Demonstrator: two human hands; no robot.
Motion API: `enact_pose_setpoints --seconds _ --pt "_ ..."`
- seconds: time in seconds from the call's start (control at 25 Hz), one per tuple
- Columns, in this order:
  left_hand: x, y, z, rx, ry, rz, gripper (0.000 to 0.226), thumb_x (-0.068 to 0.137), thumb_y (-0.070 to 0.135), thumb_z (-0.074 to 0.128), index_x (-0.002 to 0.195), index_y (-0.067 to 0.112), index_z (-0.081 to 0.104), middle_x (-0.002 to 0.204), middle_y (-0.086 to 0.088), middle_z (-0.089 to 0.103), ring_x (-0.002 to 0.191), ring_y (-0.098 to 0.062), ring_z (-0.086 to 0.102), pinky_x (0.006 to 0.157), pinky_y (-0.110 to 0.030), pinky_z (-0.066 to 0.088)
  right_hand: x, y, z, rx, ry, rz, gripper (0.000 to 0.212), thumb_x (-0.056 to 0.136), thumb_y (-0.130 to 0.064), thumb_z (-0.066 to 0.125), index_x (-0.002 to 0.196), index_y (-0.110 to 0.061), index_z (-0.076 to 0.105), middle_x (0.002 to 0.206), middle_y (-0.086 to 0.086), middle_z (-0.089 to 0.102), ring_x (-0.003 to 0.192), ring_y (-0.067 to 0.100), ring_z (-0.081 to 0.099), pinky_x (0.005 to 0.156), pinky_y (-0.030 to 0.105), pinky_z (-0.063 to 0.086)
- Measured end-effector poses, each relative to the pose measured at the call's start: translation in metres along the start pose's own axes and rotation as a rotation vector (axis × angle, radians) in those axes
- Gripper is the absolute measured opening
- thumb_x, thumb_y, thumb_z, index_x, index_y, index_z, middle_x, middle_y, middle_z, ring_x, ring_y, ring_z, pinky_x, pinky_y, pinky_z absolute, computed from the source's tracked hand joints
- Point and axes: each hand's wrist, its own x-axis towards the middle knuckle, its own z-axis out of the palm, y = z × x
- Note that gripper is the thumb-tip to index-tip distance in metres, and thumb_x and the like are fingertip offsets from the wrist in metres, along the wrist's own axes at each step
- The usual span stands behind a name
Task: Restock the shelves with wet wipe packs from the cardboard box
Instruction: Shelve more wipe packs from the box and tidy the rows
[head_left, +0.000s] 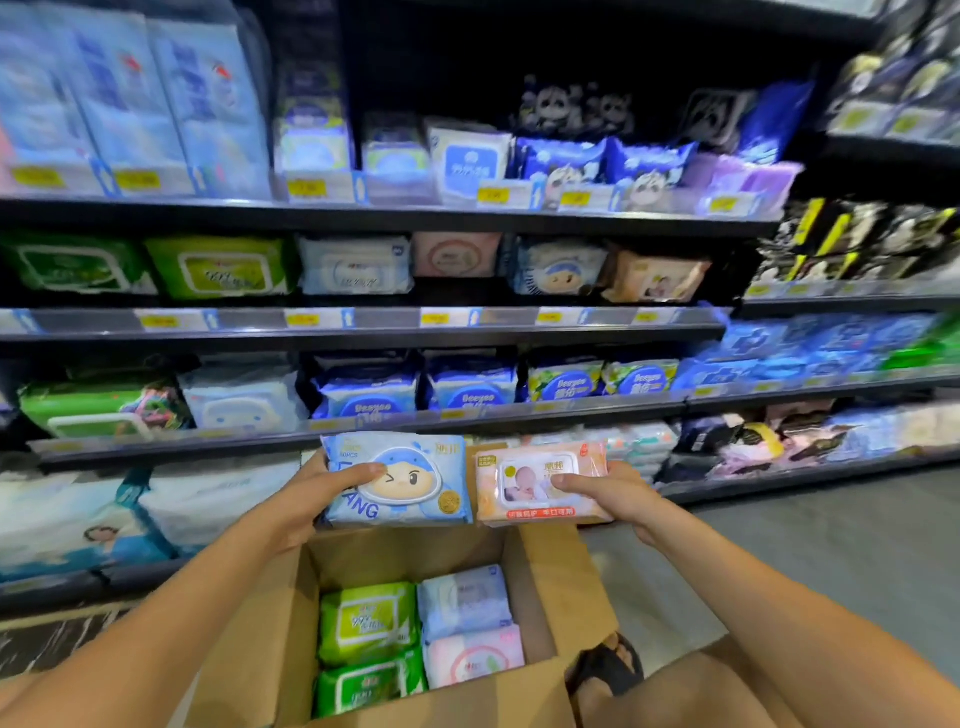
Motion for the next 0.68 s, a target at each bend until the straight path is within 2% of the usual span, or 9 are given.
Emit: enact_pose_setpoints --seconds 0.12,0.24,0.4,0.52,0.6,0.68 --pt "0.016 0.029 0.035 -0.003 -0.024 0.03 0.115 0.027 0.05 0.105 0.128 0.014 0.062 0.108 -0.016 0.079 0.09 -0.035 0.078 0.069 -0.042 0.065 -0.008 -0.015 -0.042 0.028 0.073 -0.044 0.049 0.068 -0.043 0.093 0.107 -0.019 0.076 0.098 -0.006 0.08 0.092 0.014 0.075 0.079 0.028 0.056" --pt "0.037 0.056 0.067 -0.023 -0.043 0.047 0.09 0.056 0.036 0.095 0.134 0.015 0.055 0.108 -0.014 0.079 0.092 -0.035 0.078 0.074 -0.044 0.065 -0.01 -0.029 -0.088 0.071 0.124 -0.095 0.039 0.074 -0.038 0.09 0.105 -0.019 0.076 0.098 -0.005 0.08 0.09 0.012 0.076 0.072 0.025 0.054" --pt "0.065 0.093 0.11 -0.039 -0.075 0.1 0.079 0.066 0.03 0.09 0.135 0.017 0.053 0.11 -0.013 0.079 0.098 -0.036 0.077 0.085 -0.049 0.063 -0.001 -0.048 -0.152 0.089 0.256 -0.149 0.063 0.06 -0.052 0.094 0.109 -0.016 0.076 0.1 -0.004 0.08 0.095 0.016 0.076 0.093 0.039 0.058" --pt "0.084 0.117 0.138 -0.047 -0.092 0.158 0.06 0.08 0.023 0.084 0.132 0.015 0.056 0.11 -0.011 0.079 0.097 -0.034 0.077 0.083 -0.045 0.063 0.008 -0.063 -0.192 0.111 0.328 -0.216 0.058 0.064 -0.05 0.093 0.109 -0.017 0.076 0.101 -0.002 0.08 0.095 0.019 0.075 0.093 0.043 0.058" --pt "0.096 0.128 0.152 -0.064 -0.097 0.175 0.066 0.078 0.025 0.086 0.135 0.015 0.054 0.111 -0.011 0.079 0.096 -0.033 0.078 0.075 -0.042 0.065 0.016 -0.077 -0.211 0.084 0.402 -0.274 0.05 0.07 -0.047 0.091 0.107 -0.019 0.073 0.103 0.002 0.079 0.095 0.021 0.073 0.084 0.04 0.057" --pt "0.107 0.135 0.162 -0.087 -0.099 0.159 0.082 0.067 0.031 0.091 0.137 0.015 0.052 0.112 -0.013 0.078 0.097 -0.035 0.077 0.073 -0.042 0.065 0.025 -0.092 -0.227 0.015 0.503 -0.339 0.045 0.074 -0.047 0.089 0.106 -0.025 0.066 0.104 -0.001 0.074 0.099 0.022 0.069 0.084 0.04 0.055"
